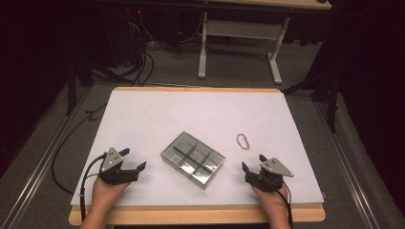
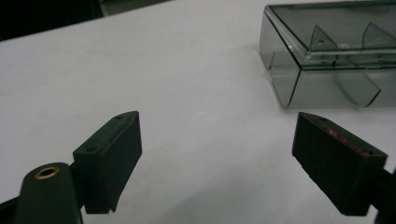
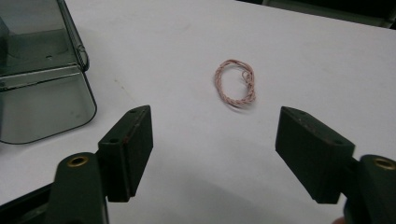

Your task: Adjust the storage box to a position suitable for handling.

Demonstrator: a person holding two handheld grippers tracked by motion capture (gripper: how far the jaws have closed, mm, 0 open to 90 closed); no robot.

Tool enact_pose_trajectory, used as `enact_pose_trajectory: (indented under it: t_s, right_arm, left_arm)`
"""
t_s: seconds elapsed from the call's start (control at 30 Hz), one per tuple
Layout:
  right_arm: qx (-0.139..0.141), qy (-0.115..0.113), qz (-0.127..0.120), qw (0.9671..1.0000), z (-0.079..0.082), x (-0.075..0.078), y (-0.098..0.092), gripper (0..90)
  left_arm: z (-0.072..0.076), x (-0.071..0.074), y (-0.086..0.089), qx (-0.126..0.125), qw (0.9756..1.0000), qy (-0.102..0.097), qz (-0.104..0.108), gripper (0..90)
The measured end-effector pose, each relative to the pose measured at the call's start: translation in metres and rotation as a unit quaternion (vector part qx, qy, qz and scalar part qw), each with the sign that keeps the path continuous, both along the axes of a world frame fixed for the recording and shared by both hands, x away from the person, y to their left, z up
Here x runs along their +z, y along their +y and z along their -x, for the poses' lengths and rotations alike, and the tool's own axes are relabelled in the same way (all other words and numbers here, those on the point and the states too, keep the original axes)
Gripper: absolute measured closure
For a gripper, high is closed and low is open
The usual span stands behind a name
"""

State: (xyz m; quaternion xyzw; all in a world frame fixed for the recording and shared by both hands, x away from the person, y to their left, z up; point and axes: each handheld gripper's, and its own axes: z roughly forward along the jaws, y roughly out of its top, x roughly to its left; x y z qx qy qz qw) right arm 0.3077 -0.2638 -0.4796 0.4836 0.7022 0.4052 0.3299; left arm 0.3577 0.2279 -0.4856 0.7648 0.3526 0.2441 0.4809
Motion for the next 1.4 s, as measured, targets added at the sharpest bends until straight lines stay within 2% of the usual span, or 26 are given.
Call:
enact_pose_trajectory:
  t_s: [0.1,0.27,0.4,0.47,0.6,0.67,0.77,0.83,0.9,0.93,1.0,1.03,1.17,1.2,1.23,1.27,1.3,1.4]
  right_arm:
    - [-0.001,0.017,-0.005,0.9998,-0.003,0.000,-0.001,30.7]
    - [-0.005,0.022,-0.013,0.9997,-0.004,0.000,-0.002,33.6]
    - [-0.005,0.020,-0.015,0.9997,-0.004,0.000,-0.003,34.5]
    - [-0.005,0.020,-0.019,0.9996,-0.004,0.000,-0.004,35.6]
    - [-0.004,0.026,-0.019,0.9995,-0.005,0.000,-0.004,36.6]
    - [-0.005,0.022,-0.020,0.9996,-0.004,0.000,-0.004,38.4]
    - [-0.014,0.004,-0.013,0.9998,-0.001,0.003,-0.003,45.0]
    - [-0.005,0.012,0.002,0.9999,-0.002,0.005,-0.002,46.5]
    - [0.011,0.028,-0.010,0.9995,-0.003,0.005,-0.004,47.5]
    - [0.017,0.028,-0.019,0.9993,-0.002,0.004,-0.005,49.4]
    - [0.019,0.027,-0.019,0.9993,-0.001,0.003,-0.005,51.4]
    - [0.020,0.028,-0.012,0.9993,0.000,0.003,-0.006,52.9]
    - [0.023,0.025,-0.005,0.9994,0.003,0.007,-0.008,57.2]
    - [0.024,0.023,-0.005,0.9994,0.004,0.008,-0.009,59.6]
    - [0.025,0.021,-0.004,0.9995,0.005,0.009,-0.009,61.5]
    - [0.024,0.022,-0.004,0.9995,0.006,0.009,-0.009,62.9]
    - [0.025,0.022,-0.003,0.9994,0.007,0.009,-0.009,64.3]
    - [0.028,0.025,-0.002,0.9993,0.009,0.009,-0.009,66.0]
  left_arm:
    - [0.001,0.000,0.002,0.009,0.9999,-0.006,0.012,16.2]
    - [0.000,0.000,0.000,0.009,1.0000,0.000,-0.001,19.9]
    - [-0.001,0.000,0.003,0.015,0.9996,0.011,0.022,20.1]
    - [-0.001,0.000,0.004,0.014,0.9994,0.016,0.025,19.8]
    - [0.000,0.000,0.003,0.017,0.9995,0.014,0.022,19.1]
    - [0.001,0.000,0.002,0.015,0.9996,0.015,0.020,21.5]
    - [0.000,0.000,0.002,0.012,0.9997,0.015,0.017,24.1]
    - [0.000,0.000,0.002,0.012,0.9996,0.017,0.016,25.7]
    - [0.000,0.000,0.002,0.014,0.9996,0.018,0.016,27.6]
    - [0.000,0.000,0.002,0.014,0.9996,0.017,0.016,29.9]
    - [0.000,0.000,0.002,0.016,0.9996,0.016,0.015,33.3]
    - [0.001,0.000,0.001,0.016,0.9997,0.014,0.013,37.0]
    - [0.001,0.000,0.000,0.019,0.9997,0.012,0.010,38.8]
    - [0.001,0.000,0.000,0.019,0.9997,0.012,0.010,41.6]
    - [0.002,0.000,-0.001,0.012,0.9999,0.009,0.007,49.2]
    - [0.002,0.000,-0.002,0.008,0.9999,0.008,-0.002,50.9]
    - [0.002,0.000,-0.005,0.005,0.9999,0.010,-0.011,49.8]
    - [0.000,0.001,-0.007,0.008,0.9996,0.018,-0.019,50.5]
